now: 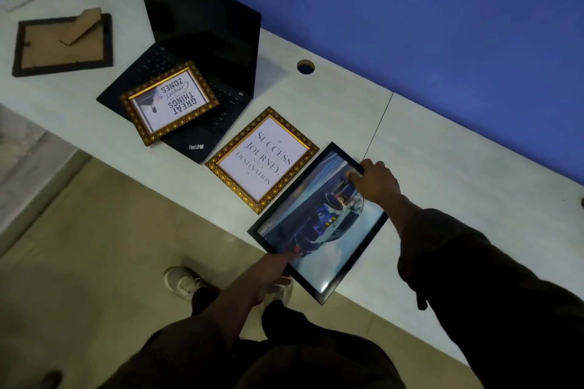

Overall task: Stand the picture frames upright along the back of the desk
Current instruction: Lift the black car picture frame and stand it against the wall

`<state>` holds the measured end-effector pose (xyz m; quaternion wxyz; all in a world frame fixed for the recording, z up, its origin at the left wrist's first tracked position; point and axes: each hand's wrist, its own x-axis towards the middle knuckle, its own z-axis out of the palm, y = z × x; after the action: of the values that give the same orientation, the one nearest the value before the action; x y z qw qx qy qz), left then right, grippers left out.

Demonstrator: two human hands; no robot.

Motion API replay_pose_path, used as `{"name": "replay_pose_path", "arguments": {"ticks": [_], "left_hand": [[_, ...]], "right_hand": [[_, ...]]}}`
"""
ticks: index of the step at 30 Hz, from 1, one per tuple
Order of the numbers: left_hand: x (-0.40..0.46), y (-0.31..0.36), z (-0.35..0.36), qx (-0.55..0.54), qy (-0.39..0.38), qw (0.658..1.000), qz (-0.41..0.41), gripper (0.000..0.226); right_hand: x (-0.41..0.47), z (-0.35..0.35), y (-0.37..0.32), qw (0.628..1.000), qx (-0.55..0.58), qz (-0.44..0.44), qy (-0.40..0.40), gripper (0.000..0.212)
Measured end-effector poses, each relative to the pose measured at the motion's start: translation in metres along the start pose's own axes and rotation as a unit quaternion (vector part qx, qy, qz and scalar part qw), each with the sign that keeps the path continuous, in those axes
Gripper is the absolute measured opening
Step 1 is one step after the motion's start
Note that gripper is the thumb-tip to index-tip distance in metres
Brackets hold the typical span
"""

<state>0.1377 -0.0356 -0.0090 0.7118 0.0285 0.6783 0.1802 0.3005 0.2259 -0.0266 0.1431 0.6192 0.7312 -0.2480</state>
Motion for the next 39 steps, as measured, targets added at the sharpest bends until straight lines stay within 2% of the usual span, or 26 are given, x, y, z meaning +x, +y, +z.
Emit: {"name": "replay_pose_path", "arguments": {"ticks": [4, 9, 13, 17, 21, 23, 27, 29, 33, 36, 39], "left_hand": [[-0.007, -0.003, 0.003, -0.038, 0.006, 0.999, 0.007, 0.049], [-0.025, 0.004, -0.026, -0.031, 0.037, 0.997, 0.058, 0.048], [-0.043, 0.031, -0.066, -0.04, 0.094, 0.987, 0.126, 0.029], [-0.07, 0.055, -0.117, -0.064, 0.141, 0.967, 0.2, 0.015], [-0.092, 0.064, -0.177, -0.082, 0.195, 0.946, 0.247, 0.013], [-0.099, 0.065, -0.208, -0.097, 0.213, 0.937, 0.258, 0.018], [-0.118, 0.065, -0.274, -0.126, 0.209, 0.928, 0.281, 0.03], [-0.125, 0.072, -0.303, -0.123, 0.218, 0.923, 0.293, 0.034], [-0.156, 0.1, -0.391, -0.123, 0.327, 0.877, 0.328, 0.065], [-0.195, 0.126, -0.45, -0.087, 0.408, 0.828, 0.376, 0.064], [-0.235, 0.157, -0.494, -0.002, 0.439, 0.778, 0.449, 0.065]], "right_hand": [[-0.008, -0.003, 0.012, 0.999, 0.012, 0.027, 0.029, 0.068], [-0.017, -0.023, 0.021, 0.987, 0.154, 0.017, 0.036, 0.065], [-0.019, -0.045, -0.003, 0.977, 0.204, -0.008, 0.059, 0.063], [-0.023, -0.067, -0.063, 0.962, 0.262, -0.047, 0.066, 0.06], [-0.029, -0.079, -0.134, 0.936, 0.324, -0.125, 0.059, 0.052], [-0.029, -0.085, -0.173, 0.922, 0.342, -0.169, 0.067, 0.051], [-0.044, -0.105, -0.267, 0.899, 0.348, -0.247, 0.1, 0.032], [-0.051, -0.118, -0.304, 0.882, 0.343, -0.302, 0.114, 0.033], [-0.054, -0.14, -0.392, 0.868, 0.298, -0.372, 0.142, 0.033], [-0.055, -0.161, -0.456, 0.865, 0.243, -0.406, 0.169, 0.032], [-0.063, -0.184, -0.515, 0.858, 0.13, -0.466, 0.175, 0.029]]}}
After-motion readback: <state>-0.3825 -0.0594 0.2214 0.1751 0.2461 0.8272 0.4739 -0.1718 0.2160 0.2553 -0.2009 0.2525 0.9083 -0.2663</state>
